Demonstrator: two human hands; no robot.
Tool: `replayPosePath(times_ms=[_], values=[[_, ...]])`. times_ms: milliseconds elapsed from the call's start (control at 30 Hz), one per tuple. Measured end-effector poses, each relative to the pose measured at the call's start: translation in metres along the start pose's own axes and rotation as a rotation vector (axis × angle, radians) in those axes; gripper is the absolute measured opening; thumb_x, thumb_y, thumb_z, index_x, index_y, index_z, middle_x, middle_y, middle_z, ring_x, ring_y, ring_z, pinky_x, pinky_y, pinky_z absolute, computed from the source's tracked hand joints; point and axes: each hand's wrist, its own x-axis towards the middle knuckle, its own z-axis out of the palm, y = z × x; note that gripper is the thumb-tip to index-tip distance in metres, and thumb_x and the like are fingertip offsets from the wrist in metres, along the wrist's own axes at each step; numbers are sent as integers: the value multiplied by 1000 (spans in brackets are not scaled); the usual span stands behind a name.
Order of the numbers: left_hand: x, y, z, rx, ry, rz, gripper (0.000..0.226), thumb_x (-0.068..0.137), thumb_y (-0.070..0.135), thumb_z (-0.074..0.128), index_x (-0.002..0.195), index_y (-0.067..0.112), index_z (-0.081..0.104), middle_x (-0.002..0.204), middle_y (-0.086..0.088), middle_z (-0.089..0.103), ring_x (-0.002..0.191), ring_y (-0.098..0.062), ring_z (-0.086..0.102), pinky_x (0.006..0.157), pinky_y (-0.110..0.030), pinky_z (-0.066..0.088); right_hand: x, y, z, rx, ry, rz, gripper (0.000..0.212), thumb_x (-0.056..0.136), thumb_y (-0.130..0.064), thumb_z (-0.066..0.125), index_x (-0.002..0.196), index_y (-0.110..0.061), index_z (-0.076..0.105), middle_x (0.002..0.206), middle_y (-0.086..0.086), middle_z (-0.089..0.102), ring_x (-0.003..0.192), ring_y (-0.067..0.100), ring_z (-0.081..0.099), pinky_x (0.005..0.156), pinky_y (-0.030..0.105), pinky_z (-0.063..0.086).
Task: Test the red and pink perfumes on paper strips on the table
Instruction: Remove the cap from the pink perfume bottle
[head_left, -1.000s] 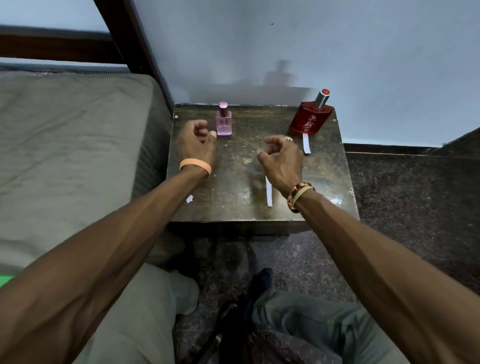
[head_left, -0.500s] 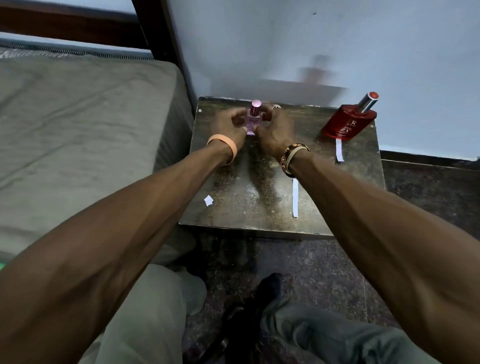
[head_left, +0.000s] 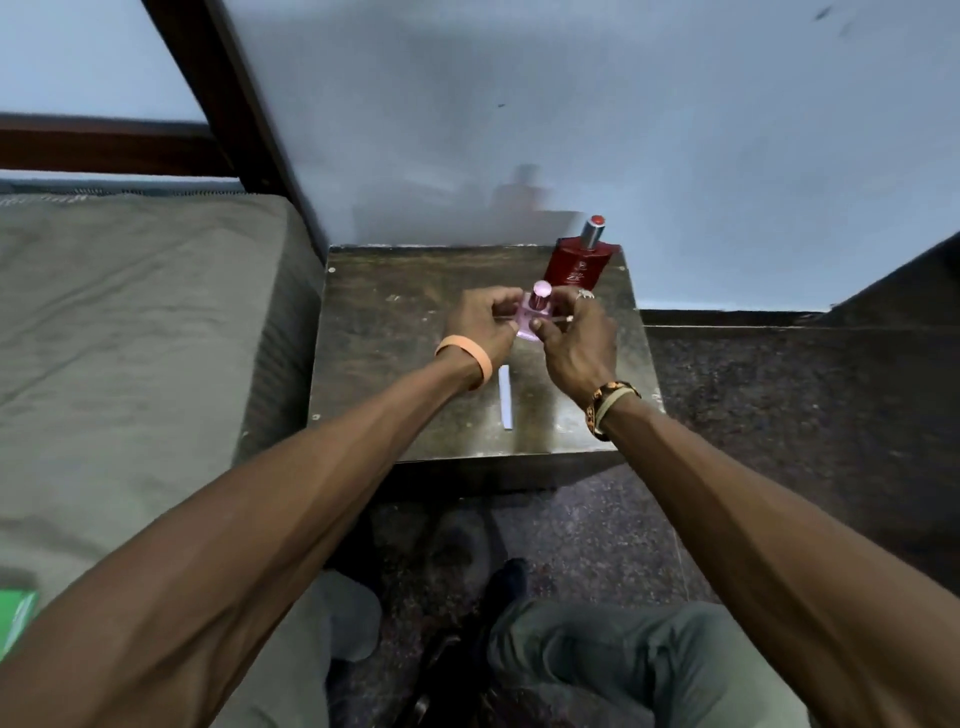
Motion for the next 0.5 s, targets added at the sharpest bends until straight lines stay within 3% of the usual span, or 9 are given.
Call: replayPosePath(times_ms=[233,367,500], values=[[-24,-10,67,52,-151,-108,39,68,7,74,102,27,72,98,4,74,92,-11,69,87,-39,56,-32,53,-46,-32,22,108,15,87,-18,72,101,-21,72,98,-1,72,87,13,64,74,27,50],[-41,-11,81,114,-196,-164,36,74,0,65,102,21,73,98,1,74,94,-14,67,88,-34,54,-43,76,-46,-73,9,165,19,85,-20,74,104,-20,73,98,-1,73,88,15,66,77,30,52],[-44,-22,85,187,-249,-159,44,74,-1,62,106,28,71,103,5,73,99,-12,66,93,-38,52,-48,85,-43,-35,21,196,20,83,-22,76,103,-20,74,99,0,74,90,16,67,81,34,54]])
